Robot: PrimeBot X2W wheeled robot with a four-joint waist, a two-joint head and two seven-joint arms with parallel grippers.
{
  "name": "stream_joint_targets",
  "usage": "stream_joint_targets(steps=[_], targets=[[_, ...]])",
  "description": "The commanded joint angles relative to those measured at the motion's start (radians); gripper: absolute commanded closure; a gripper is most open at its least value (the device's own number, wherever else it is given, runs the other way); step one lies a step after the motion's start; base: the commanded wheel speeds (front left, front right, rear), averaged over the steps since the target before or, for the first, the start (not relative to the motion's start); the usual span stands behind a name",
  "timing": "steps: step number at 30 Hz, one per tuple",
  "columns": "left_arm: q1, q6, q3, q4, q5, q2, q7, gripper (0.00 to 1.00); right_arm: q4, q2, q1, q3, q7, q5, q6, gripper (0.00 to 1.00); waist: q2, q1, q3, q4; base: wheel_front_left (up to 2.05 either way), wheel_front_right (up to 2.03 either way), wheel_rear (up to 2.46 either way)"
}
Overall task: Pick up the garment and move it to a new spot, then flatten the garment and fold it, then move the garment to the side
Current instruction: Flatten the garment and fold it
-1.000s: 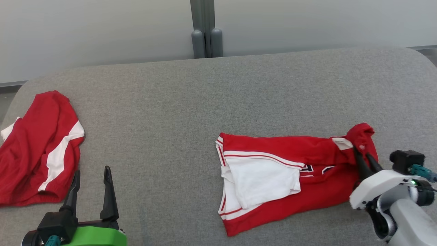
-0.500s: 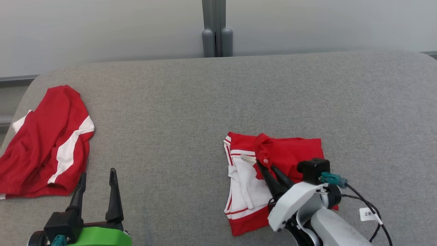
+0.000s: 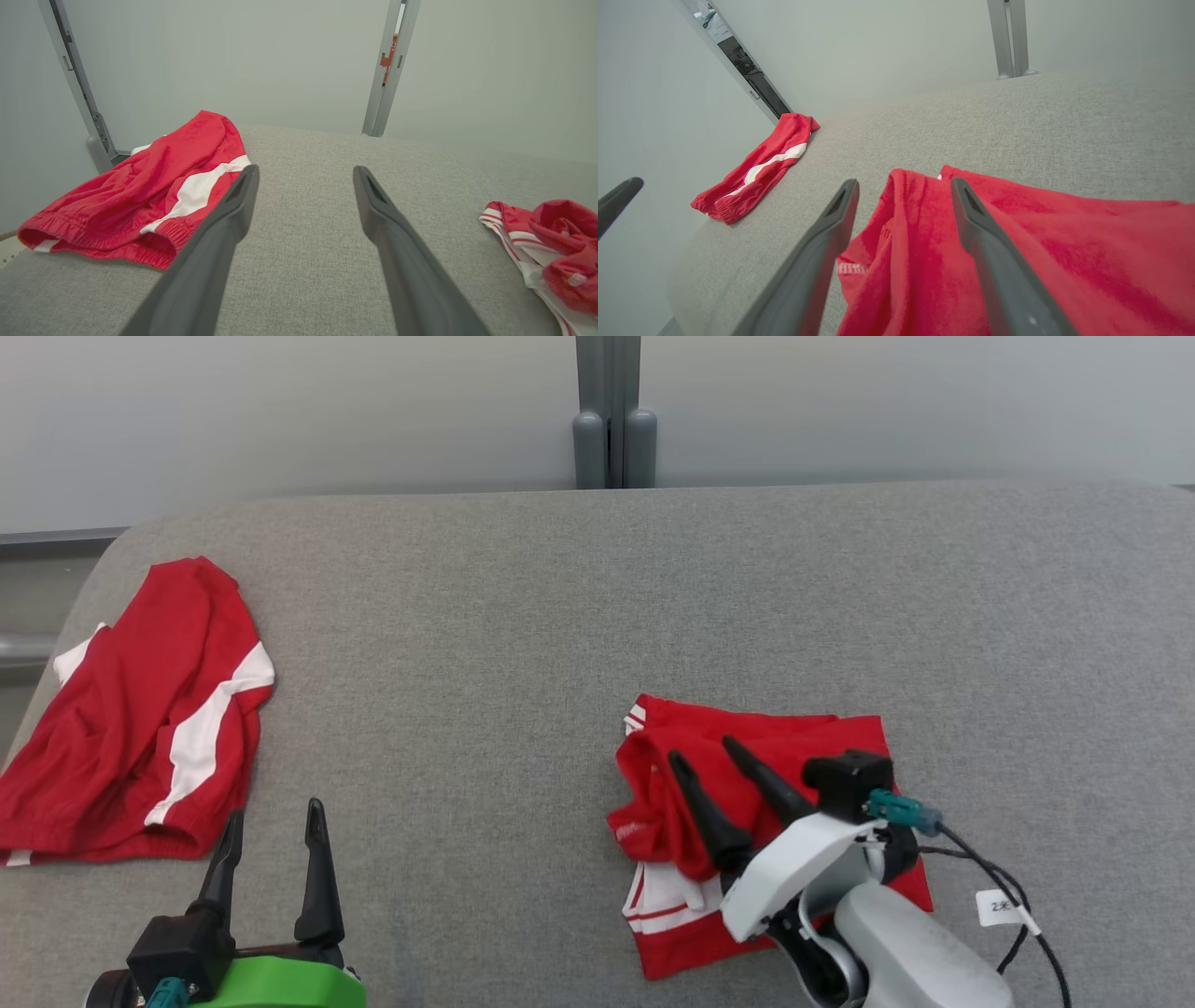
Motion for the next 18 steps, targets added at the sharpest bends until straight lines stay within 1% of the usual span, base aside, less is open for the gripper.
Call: stream_joint_targets(steps=[1,4,10,15,18], targets=[[-0.008,0.007,0.0,0.001,-0.007,0.001,0.0,0.0,-0.013,-0.022,-0.009,-0.018,-0.012,-0.006,-0.001,0.0,0.0,0.0,0.0,-0.004,0.0,0.0,0.0],[-0.009,0.01,-0.004,0.002,-0.012,0.001,0.0,0.0,-0.057,-0.056,0.011,-0.072,-0.021,-0.02,-0.001,0.0,0.0,0.0,-0.002,-0.012,0.0,0.0,0.0],[-0.004,0.014,-0.009,0.001,-0.015,0.001,0.0,0.0,-0.216,-0.123,0.112,-0.259,-0.021,-0.1,-0.001,0.0,0.0,0.0,-0.005,-0.021,0.0,0.0,0.0],[-0.005,0.016,-0.012,0.001,-0.014,0.001,0.0,0.0,-0.324,-0.148,0.233,-0.396,-0.021,-0.168,0.0,0.0,0.0,0.0,-0.008,-0.025,0.0,0.0,0.0],[0.001,0.018,-0.012,0.002,-0.014,0.001,0.0,0.0,-0.372,-0.138,0.299,-0.454,-0.021,-0.196,-0.001,0.0,0.0,0.0,-0.014,-0.029,0.0,0.0,0.0]])
